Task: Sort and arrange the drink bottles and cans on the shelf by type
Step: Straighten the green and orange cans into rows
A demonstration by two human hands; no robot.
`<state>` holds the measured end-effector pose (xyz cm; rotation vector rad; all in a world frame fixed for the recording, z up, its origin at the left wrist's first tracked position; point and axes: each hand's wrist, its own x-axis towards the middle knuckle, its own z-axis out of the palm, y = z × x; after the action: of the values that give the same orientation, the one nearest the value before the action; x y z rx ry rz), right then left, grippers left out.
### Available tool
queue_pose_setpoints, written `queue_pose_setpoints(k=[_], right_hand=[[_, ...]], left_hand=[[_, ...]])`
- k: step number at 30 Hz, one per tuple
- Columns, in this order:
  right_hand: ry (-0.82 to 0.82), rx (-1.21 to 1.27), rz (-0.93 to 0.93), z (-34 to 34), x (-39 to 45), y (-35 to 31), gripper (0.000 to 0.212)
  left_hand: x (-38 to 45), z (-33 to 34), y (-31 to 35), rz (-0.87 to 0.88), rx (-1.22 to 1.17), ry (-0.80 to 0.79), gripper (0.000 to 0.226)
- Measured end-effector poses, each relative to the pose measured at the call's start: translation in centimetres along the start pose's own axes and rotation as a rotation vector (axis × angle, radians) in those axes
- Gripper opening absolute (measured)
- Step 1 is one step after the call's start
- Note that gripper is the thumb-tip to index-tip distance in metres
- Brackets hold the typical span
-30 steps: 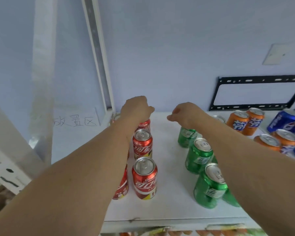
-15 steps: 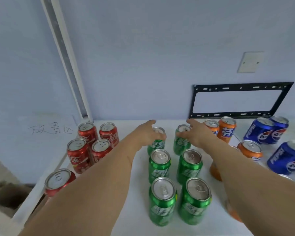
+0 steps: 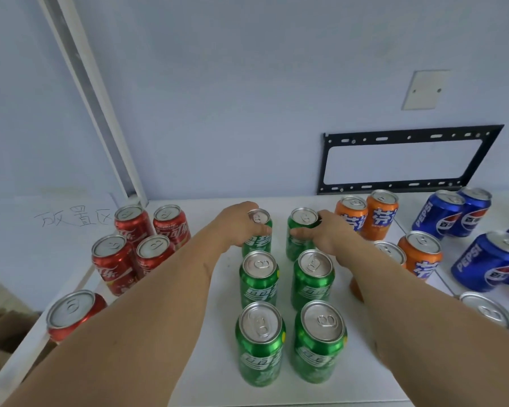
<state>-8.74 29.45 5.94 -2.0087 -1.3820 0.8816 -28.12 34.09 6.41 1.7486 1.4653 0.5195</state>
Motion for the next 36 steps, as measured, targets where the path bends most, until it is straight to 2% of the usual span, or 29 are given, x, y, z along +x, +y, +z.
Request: queue_pose_setpoints(k=[5, 6, 9, 10, 11, 13, 15, 17, 20, 22, 33, 36], right_hand=[[-0.022, -0.03, -0.006, -0.3, -0.3, -0.6, 0.05], [-0.02, -0.022, 0.0, -0.3, -0.4, -0.6, 0.053], [-0.017, 0.06, 0.077, -0.4, -1.3, -0.7, 0.074], [-0.016, 0.077, 0.109, -0.6, -1.9, -0.8, 0.078], [-0.009, 0.08, 0.129, -0.9, -2.5, -0.9, 0.081], [0.021, 0.058, 0.11, -1.5, -4.0, -0.8, 0.079], [0.025, 0.034, 0.034, -1.8, -5.7, -0.3, 0.066], [-0.003, 0.052, -0.019, -1.5, -7.3, 0.5, 0.057], [-0.042, 0.144, -0.049, -0.5, -8.9, 1.6, 0.069], [-0.058, 0.159, -0.056, -0.2, -9.3, 2.1, 0.075], [0.019, 0.031, -0.096, 0.1, -10.4, 2.2, 0.072], [0.022, 0.027, -0.099, 0.1, -10.8, 2.1, 0.075]], left_hand=[[0.3, 0.0, 0.2, -0.019, 0.007, -0.012, 0.046], [0.2, 0.0, 0.2, -0.022, 0.015, -0.014, 0.052], [-0.5, -0.3, 0.6, -0.049, 0.112, -0.002, 0.092], [-1.1, -0.5, 0.9, -0.058, 0.175, 0.015, 0.096], [-2.0, -0.7, 1.3, -0.064, 0.226, 0.033, 0.092], [-4.1, -1.0, 2.0, -0.056, 0.256, 0.047, 0.071], [-6.2, -0.7, 2.0, -0.019, 0.263, -0.004, 0.058], [-7.9, 0.2, 1.6, 0.004, 0.29, -0.089, 0.067], [-9.4, 1.2, 1.2, 0.0, 0.268, -0.137, 0.067], [-9.9, 1.5, 1.2, 0.004, 0.235, -0.113, 0.065], [-9.7, 1.7, 0.9, 0.019, 0.232, -0.044, 0.062], [-9.8, 1.7, 0.9, 0.016, 0.276, -0.049, 0.073]])
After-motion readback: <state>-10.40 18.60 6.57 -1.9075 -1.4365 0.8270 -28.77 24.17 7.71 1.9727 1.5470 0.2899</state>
